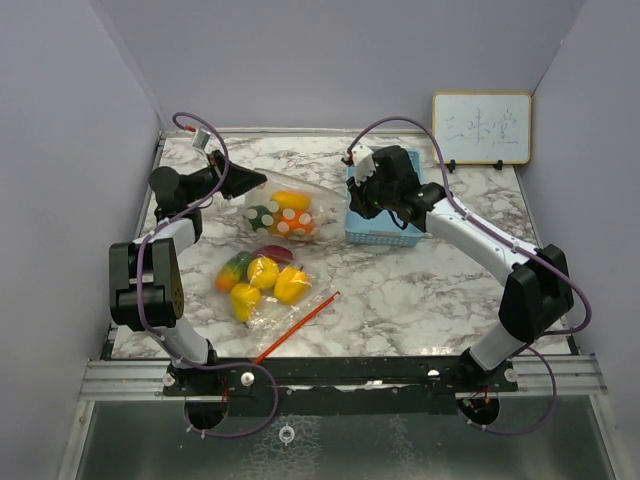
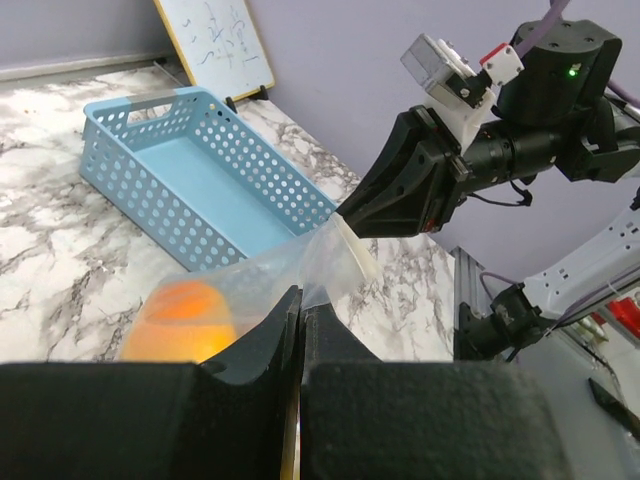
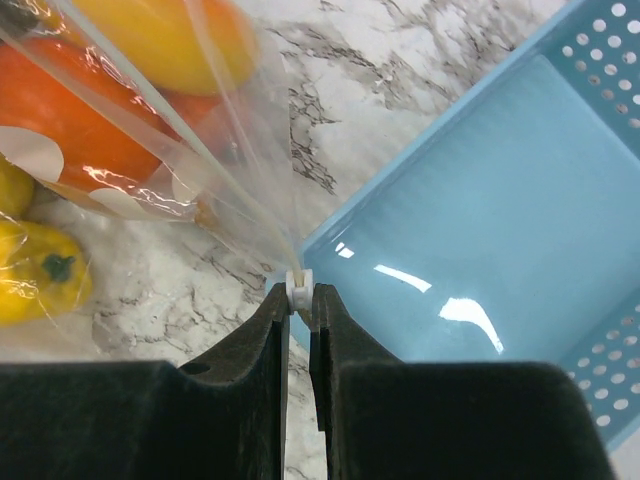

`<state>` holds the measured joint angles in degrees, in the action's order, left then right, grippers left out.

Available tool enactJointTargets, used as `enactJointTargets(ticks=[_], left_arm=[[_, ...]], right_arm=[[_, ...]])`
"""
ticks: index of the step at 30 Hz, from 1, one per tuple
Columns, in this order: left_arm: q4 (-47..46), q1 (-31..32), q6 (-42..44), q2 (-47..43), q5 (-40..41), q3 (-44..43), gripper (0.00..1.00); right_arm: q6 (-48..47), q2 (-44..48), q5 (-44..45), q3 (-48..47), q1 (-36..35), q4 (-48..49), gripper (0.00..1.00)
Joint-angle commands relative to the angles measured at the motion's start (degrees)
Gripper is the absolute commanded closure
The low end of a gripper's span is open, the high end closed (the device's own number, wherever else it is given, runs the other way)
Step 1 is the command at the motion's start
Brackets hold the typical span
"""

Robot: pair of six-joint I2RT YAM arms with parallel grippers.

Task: Place the food in the zip-top bag and seal the zipper
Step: Zip the zipper food storage bag at the center of the board, then reset both arms

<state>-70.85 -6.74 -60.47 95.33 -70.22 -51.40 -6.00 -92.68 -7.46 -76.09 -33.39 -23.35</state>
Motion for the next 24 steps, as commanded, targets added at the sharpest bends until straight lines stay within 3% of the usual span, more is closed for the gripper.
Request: enactJointTargets(ticks=[1, 3, 7, 8, 9, 12, 13, 19, 24], left_arm=[[12.2, -1.3, 7.5, -1.4, 1.9, -3.6, 1.00], [26.2, -1.3, 14.4, -2.4, 3.3, -5.3, 1.00], [63.3, -1.3, 36.0, -3.8, 12.7, -13.5, 1.00], [70.9, -1.3, 40.1, -3.5, 15.5, -15.9, 0.98], [76.4, -1.3, 42.6, -3.2, 18.2, -18.0, 0.92], [83.3, -1.3, 44.9, -3.6, 25.3, -20.1, 0.21], [83.6, -1.3, 43.9, -4.1, 28.1, -19.7, 0.04], [94.4, -1.2, 37.7, -4.2, 51.9, -23.6, 0.01], [97.5, -0.5, 33.2, -5.9, 63.2, -23.2, 0.01]], right_arm=[[1.2, 1.3, 6.4, 0.7, 0.9, -3.9, 0.89], [1.6, 1.4, 4.8, -0.3, 0.9, -4.1, 0.80], [4.0, 2.5, 3.8, -3.3, 0.9, -3.8, 0.26], [4.8, 3.1, 4.1, -3.6, 0.9, -3.1, 0.09], [5.5, 3.6, 4.4, -3.8, 0.9, -2.3, 0.01], [6.8, 4.3, 5.3, -4.7, 0.9, -1.5, 0.01], [7.2, 4.2, 5.7, -5.3, 0.9, -1.8, 0.01], [9.6, 5.2, 6.0, -6.5, 0.9, -1.6, 0.01], [9.7, 6.9, 6.9, -4.5, 0.9, -0.1, 0.01]])
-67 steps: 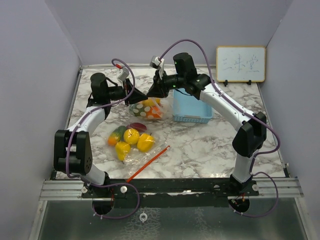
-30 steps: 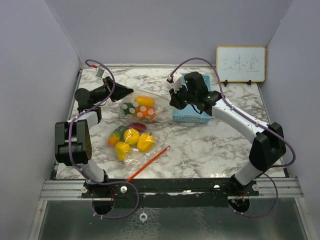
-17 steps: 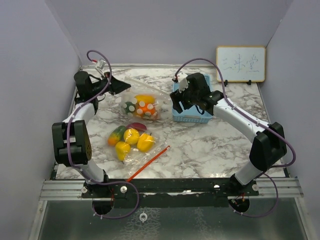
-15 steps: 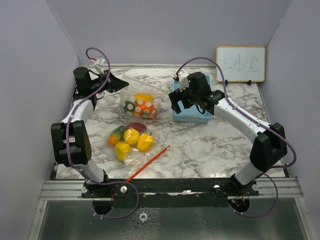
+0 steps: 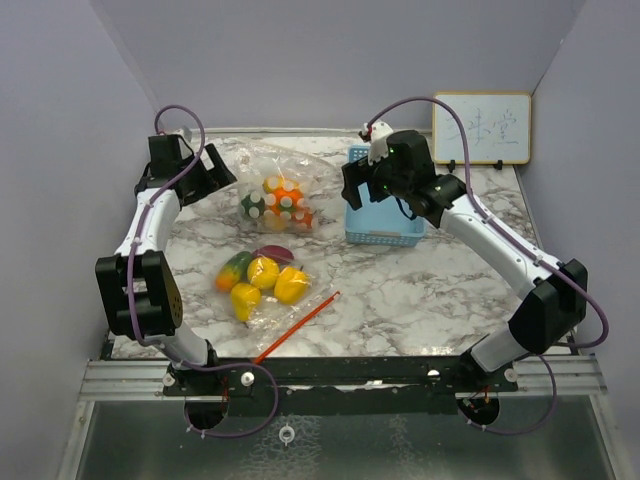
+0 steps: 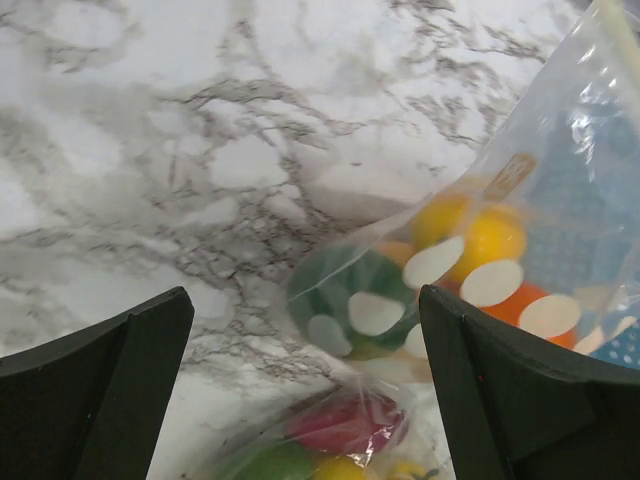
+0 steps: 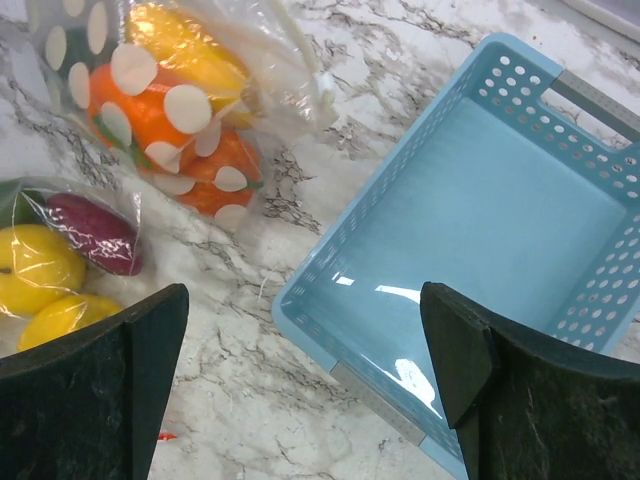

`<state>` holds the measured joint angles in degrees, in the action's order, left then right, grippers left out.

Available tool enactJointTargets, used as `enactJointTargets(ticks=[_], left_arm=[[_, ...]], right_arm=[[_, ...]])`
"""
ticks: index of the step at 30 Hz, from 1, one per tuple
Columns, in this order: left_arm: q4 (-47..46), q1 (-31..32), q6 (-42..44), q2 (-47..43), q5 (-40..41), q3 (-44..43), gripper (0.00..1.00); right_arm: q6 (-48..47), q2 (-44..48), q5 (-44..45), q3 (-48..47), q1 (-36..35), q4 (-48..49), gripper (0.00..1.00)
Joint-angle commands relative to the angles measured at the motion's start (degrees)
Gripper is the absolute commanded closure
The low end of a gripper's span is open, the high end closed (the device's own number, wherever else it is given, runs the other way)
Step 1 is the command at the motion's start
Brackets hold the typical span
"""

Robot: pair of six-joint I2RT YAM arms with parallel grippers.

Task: Place the food in the zip-top bag and seal the zipper
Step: Reset both arms

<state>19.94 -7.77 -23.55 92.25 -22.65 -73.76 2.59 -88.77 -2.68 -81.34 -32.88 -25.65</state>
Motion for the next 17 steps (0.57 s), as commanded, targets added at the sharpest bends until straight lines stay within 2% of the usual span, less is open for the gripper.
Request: enactJointTargets(ticks=[1, 6, 17], left_arm=[[6.9, 0.7, -4.1, -3.1, 17.2, -0.5, 0.01], [8.3, 1.0, -4.3, -2.7, 21.2, 0.1, 0.01], [8.7, 1.0, -1.4, -1.9, 18.2, -1.3, 0.01]], right_arm=[[1.1, 3.0, 2.3, 0.7, 0.4, 2.0, 0.01], [1.4, 3.2, 2.7, 0.6, 0.4, 2.0, 0.01], [1.5, 3.6, 3.4, 1.1, 0.4, 1.8, 0.01]])
